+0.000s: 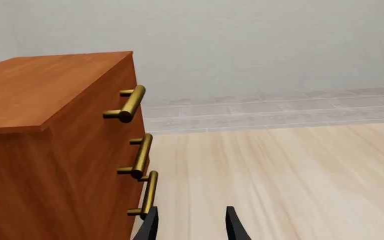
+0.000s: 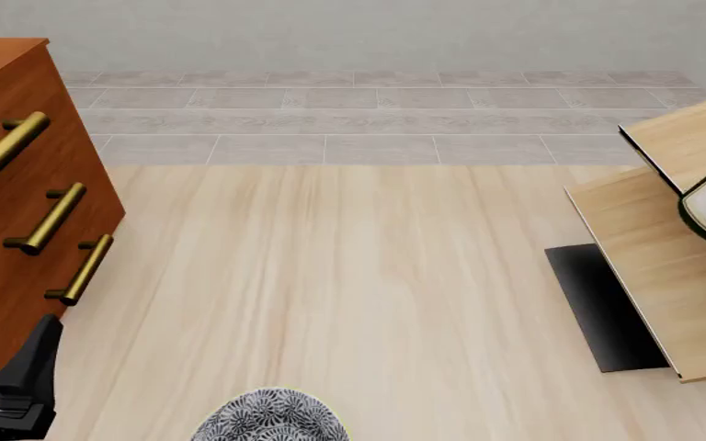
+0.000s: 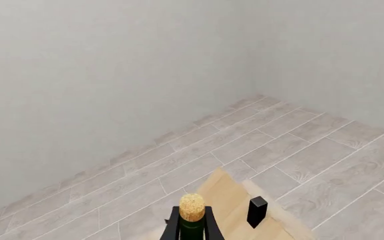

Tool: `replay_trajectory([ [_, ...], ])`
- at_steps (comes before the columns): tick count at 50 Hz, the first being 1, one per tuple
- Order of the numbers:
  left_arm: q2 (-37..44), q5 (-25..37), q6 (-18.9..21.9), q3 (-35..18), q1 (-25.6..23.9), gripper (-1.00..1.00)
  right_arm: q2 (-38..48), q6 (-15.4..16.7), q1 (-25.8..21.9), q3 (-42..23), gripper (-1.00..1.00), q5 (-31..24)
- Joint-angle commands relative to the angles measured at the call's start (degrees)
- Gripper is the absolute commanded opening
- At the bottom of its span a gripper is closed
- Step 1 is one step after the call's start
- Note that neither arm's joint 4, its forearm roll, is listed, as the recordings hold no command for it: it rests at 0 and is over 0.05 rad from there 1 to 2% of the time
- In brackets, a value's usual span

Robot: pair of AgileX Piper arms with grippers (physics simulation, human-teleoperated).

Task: Put the wine bottle on the wine rack.

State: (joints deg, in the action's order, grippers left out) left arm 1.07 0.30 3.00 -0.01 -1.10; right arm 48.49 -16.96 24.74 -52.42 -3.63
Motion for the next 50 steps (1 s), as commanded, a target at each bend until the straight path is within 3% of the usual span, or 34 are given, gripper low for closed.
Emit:
replay_trajectory([
  [1,-0.20,0.28,-0.08,0.00,0.08,1.00,1.19,-0.57,1.26,0.82,-1.00,1.24],
  [27,-0.21,0.54,0.16,0.00,0.03,1.00,5.15,-1.56,4.47,2.67,-1.00,4.77],
  [50,-0.46,0.98,-0.03,0.00,0.08,1.00,11.54,-0.47,8.22,0.43,-1.00,6.60],
])
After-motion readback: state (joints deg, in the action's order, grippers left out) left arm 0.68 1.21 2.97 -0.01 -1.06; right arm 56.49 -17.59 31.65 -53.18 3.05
